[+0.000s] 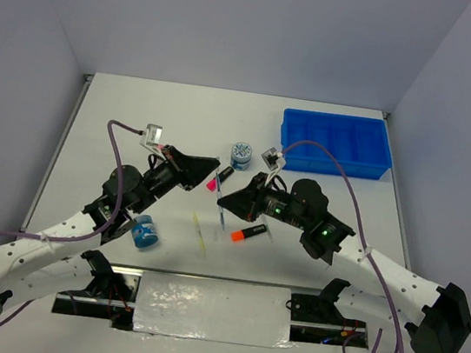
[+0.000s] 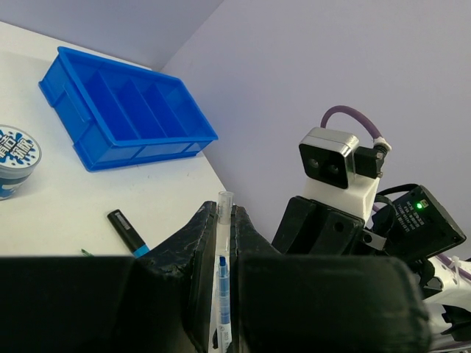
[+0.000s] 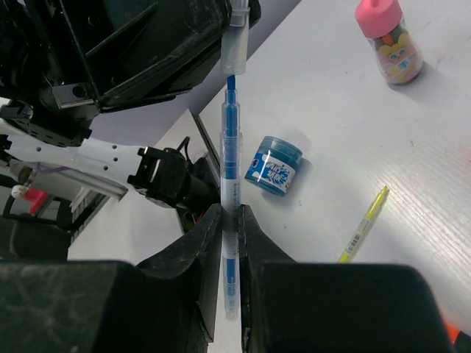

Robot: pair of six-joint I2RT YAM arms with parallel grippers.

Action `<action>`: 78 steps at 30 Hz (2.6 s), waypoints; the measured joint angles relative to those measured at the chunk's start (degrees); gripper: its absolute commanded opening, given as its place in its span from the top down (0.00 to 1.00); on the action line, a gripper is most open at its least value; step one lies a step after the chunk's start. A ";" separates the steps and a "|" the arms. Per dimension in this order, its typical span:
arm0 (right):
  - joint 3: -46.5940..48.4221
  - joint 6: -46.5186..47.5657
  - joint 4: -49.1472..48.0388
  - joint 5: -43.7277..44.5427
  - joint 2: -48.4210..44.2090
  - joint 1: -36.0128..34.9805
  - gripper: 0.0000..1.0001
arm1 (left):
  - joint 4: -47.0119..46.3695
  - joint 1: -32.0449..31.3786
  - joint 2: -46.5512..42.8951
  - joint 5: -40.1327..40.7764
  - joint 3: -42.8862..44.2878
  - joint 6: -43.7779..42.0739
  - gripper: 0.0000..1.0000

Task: Sort the stationery into containers
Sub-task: Close the pen cap on the pen.

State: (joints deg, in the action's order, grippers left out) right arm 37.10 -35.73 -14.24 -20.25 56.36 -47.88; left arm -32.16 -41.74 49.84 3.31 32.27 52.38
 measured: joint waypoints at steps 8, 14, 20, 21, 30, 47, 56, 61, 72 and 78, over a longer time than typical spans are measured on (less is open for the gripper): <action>0.85 0.48 0.55 0.61 -0.09 0.00 1.00 | 0.00 0.00 0.00 -0.02 0.00 -0.02 0.94; 0.87 0.61 0.61 1.81 -0.09 0.00 1.00 | -0.15 0.00 0.00 -0.31 -0.13 0.13 0.94; 0.98 0.17 0.70 2.89 -0.09 -0.15 1.00 | -1.79 0.00 0.00 -0.39 -0.79 0.35 0.94; 1.20 0.07 0.74 2.93 -0.09 -0.15 1.00 | -2.03 0.00 0.00 -0.39 -0.79 0.39 0.94; 2.97 -1.14 0.48 3.37 0.37 -0.26 1.00 | -3.58 0.00 0.04 -0.79 -1.20 0.57 0.94; -1.51 -0.44 -10.62 5.49 0.46 -0.63 1.00 | -6.38 0.04 0.04 -1.92 -2.16 3.37 0.77; -1.49 3.10 -12.94 3.80 1.11 -0.61 1.00 | -4.46 0.00 -0.33 -4.17 -2.12 1.66 0.71; -1.49 3.78 -13.00 3.41 1.09 -0.50 1.00 | -3.69 -0.02 -0.28 -5.51 -1.27 -0.15 0.82; -1.44 4.04 -12.46 2.89 1.09 -0.24 0.85 | -7.13 0.70 3.74 -11.67 0.04 -3.23 1.00; -0.72 4.11 -13.05 1.31 1.33 -0.17 0.83 | -9.40 0.87 3.63 -13.66 -0.02 -4.46 1.00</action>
State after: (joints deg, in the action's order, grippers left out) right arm 36.38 -31.62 -27.29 -18.94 57.69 -48.05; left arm -41.56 -40.86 53.47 -10.35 32.25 47.92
